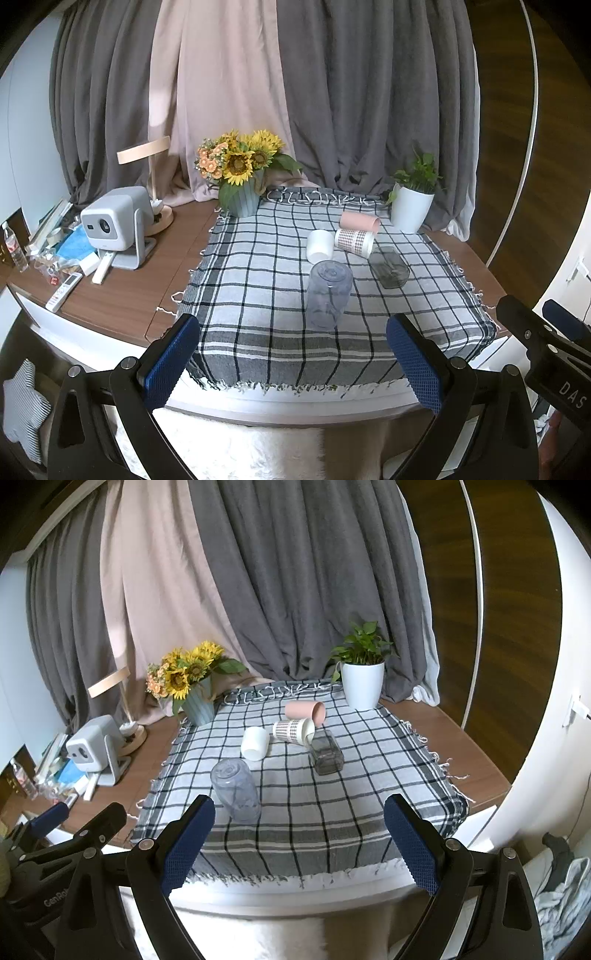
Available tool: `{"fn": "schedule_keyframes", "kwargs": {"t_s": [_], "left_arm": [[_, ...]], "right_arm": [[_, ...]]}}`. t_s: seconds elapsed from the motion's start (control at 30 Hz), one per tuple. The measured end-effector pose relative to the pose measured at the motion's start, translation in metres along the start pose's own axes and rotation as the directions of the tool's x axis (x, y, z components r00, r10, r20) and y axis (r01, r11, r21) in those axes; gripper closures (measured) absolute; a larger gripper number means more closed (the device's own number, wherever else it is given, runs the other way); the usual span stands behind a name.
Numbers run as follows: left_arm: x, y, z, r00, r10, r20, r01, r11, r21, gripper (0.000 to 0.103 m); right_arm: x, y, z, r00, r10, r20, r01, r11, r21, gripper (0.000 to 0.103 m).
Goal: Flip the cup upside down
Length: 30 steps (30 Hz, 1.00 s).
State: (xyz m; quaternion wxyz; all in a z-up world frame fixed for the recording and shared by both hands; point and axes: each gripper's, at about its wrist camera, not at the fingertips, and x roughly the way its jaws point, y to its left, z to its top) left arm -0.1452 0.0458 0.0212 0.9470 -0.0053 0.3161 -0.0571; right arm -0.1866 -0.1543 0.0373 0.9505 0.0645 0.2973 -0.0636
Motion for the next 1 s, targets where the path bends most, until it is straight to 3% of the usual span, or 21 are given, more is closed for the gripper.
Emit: {"fn": "schedule_keyframes", "kwargs": {"t_s": [1.0], "left_arm": [[0.0021,-0.0091,0.0022,1.0,-0.012,0.002,0.012,1.0,-0.007,0.0]], "right_arm": [[0.001,-0.0006,0.0009,1.0,-0.003,-0.005,0.004,1.0,0.006,0.01]]}}
